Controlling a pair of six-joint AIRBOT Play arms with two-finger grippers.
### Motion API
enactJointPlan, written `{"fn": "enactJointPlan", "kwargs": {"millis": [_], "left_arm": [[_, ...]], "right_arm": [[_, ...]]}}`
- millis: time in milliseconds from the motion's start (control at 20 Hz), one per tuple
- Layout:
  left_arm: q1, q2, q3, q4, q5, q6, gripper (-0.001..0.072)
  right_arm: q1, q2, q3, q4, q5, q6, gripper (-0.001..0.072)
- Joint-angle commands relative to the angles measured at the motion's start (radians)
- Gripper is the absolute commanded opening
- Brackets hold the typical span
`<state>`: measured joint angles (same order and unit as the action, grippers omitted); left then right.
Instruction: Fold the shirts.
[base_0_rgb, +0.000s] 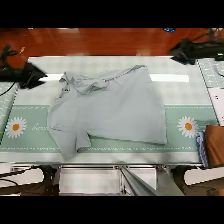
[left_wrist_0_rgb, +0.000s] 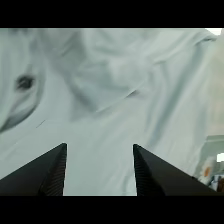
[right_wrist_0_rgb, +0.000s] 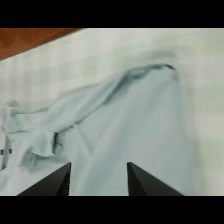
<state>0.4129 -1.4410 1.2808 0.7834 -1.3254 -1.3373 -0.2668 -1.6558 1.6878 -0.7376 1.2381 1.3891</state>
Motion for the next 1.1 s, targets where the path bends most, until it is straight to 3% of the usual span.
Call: {"fn": "enactJointPlan", "kwargs": {"millis": [0, 100, 250, 400, 700, 1050], "left_arm": [[0.166, 0.154, -0.188, 0.152, -0.088, -0.076, 0.0509], [0.246, 0.22, -0.385, 0.148, -0.084, -0.095, 0.0509], [0.307, 0.238, -0.602, 0.148, -0.076, 0.013, 0.0509], [0.324, 0.237, -0.686, 0.149, -0.014, 0.029, 0.0509], [0.324, 0.19, -0.68, 0.148, 0.065, 0.028, 0.0508], [0.269, 0.088, -0.68, 0.095, 0.118, 0.072, 0.0506]], "right_arm": [[-0.143, 0.19, -0.149, -0.095, 0.047, -0.003, 0.0409], [-0.183, 0.335, -0.364, -0.074, -0.002, -0.063, 0.0409], [-0.217, 0.536, -0.742, 0.008, -0.022, -0.178, 0.0409], [-0.276, 0.701, -1.004, 0.164, -0.012, -0.256, 0.0408], [-0.287, 0.857, -1.086, 0.14, 0.041, -0.238, 0.0407], [-0.287, 0.863, -1.086, 0.12, -0.01, -0.207, 0.0407]]}}
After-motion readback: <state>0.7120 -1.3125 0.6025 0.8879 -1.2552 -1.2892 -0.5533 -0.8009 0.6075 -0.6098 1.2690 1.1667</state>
